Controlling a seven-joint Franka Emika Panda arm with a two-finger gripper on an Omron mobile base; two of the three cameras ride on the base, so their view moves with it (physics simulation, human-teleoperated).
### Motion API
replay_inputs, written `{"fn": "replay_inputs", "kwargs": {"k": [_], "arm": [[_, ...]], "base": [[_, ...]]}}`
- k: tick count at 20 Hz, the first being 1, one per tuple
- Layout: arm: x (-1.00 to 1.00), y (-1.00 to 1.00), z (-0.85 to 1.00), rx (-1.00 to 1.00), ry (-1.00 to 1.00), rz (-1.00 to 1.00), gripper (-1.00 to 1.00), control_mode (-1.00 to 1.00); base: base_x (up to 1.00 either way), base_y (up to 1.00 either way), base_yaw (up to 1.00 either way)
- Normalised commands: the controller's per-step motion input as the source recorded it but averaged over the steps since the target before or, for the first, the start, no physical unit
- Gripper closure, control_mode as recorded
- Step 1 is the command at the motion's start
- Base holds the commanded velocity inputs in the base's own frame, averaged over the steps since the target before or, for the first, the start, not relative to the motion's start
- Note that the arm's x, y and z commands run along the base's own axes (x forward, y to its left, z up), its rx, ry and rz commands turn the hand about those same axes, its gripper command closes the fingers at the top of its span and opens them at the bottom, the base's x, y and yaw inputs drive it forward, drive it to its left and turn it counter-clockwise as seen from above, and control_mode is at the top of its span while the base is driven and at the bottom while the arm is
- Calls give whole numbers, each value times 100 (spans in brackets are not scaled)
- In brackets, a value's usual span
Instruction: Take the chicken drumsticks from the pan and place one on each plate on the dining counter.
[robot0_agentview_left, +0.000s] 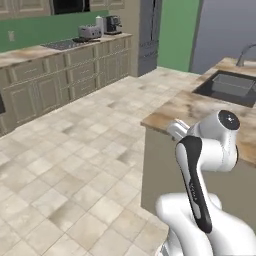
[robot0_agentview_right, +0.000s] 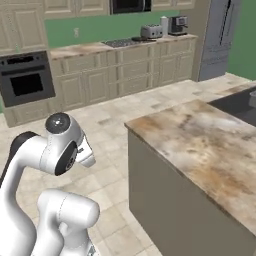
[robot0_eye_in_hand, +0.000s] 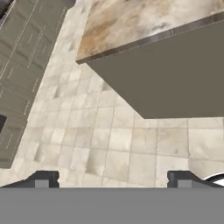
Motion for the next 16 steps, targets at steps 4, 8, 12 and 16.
{"fn": "replay_inputs", "kwargs": {"k": [4,8,12,16], "arm": [[0,0,0,0,0,0,-100,100],[0,0,0,0,0,0,-100,100],[0,0,0,0,0,0,-100,100],[0,0,0,0,0,0,-100,100]], "base": [[100,99,-56],[100,100,-48],[100,100,-45],[100,100,-42]]}}
